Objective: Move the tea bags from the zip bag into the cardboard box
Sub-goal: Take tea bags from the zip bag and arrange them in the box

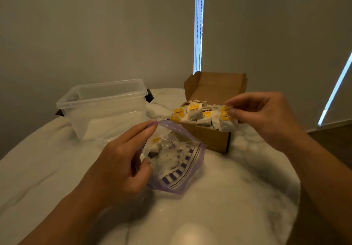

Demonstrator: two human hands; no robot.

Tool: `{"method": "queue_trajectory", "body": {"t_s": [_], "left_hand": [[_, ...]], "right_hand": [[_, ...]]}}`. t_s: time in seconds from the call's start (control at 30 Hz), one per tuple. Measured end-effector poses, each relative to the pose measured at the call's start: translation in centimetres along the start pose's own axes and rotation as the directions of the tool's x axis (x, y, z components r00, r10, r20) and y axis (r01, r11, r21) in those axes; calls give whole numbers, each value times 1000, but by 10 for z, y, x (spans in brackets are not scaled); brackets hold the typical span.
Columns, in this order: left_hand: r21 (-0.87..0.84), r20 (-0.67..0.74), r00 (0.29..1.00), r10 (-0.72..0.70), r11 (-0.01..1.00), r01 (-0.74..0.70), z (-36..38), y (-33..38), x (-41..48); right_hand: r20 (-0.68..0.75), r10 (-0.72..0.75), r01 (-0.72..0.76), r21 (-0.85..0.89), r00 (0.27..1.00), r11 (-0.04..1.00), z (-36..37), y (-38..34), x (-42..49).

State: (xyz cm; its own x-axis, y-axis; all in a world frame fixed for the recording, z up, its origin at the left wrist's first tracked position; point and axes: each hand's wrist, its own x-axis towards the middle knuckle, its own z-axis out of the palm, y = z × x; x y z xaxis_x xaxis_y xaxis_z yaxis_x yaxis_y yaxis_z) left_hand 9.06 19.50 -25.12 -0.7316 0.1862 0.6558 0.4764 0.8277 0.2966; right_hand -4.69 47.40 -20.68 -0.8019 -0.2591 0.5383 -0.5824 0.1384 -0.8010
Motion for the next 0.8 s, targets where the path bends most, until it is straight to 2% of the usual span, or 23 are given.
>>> {"method": "queue_trajectory", "body": {"t_s": [0.13, 0.33, 0.5, 0.57, 0.63, 0.73, 0.8], "left_hand": [[2, 1, 1000, -1, 1000, 1, 1, -1, 0], [-9, 29, 999, -30, 1000, 30, 2, -1, -1], [-9, 26, 999, -34, 999, 35, 0, -2, -1], [-3, 20, 999, -36, 999, 36, -1, -2, -1], [6, 15, 999, -31, 999, 31, -1, -3, -1], [15, 2, 999, -33, 999, 33, 0, -3, -1], [8, -4, 999, -41, 999, 41, 1, -3, -1]], "right_hand": [[-62, 30, -35, -82, 998, 996, -3, 8, 47], [-21, 74, -77, -198, 997, 977, 41, 10, 108], [56, 266, -258, -116, 962, 959, 75, 11, 128], [100, 319, -304, -137, 943, 943, 82, 16, 130], [135, 324, -282, -261, 936, 923, 86, 22, 131], [194, 252, -114, -532, 948, 839, 89, 28, 131], [211, 223, -57, -591, 952, 804, 90, 31, 132]]}}
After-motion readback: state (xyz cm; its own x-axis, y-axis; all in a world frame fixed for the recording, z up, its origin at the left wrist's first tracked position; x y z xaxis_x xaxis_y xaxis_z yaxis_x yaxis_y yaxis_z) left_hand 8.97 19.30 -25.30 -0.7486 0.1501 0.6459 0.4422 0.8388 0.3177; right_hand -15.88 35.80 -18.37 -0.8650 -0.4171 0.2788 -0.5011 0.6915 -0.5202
